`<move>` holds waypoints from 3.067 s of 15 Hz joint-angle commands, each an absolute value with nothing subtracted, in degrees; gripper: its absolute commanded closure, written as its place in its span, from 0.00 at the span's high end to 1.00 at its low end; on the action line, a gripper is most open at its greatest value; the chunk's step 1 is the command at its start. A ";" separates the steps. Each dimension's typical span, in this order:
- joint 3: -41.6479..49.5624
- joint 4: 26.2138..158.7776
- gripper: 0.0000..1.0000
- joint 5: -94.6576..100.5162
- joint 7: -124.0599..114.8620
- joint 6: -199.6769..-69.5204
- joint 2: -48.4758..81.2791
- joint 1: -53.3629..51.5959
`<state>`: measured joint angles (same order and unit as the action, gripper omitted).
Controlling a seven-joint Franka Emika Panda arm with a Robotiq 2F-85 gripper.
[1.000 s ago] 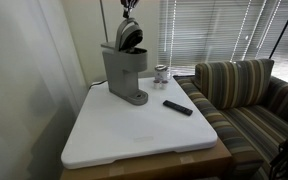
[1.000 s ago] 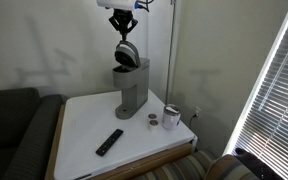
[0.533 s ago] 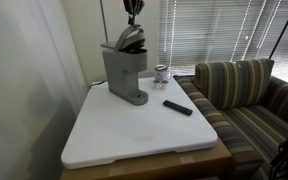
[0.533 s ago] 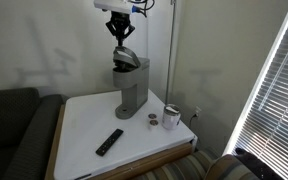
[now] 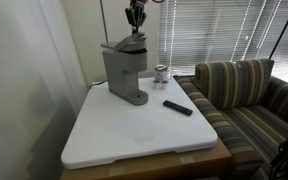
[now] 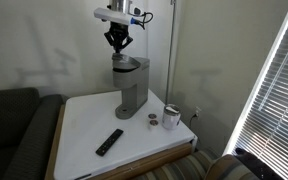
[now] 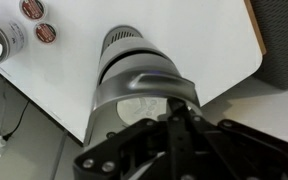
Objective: Close the grey coffeemaker
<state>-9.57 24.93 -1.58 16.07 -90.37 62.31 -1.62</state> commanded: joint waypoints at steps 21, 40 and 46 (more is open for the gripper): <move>-9.35 25.54 0.00 -1.79 5.73 -78.90 58.83 -0.86; -8.20 25.15 0.00 0.74 6.77 -85.72 62.58 -2.73; -7.18 25.69 0.00 3.88 4.72 -85.35 63.05 -4.41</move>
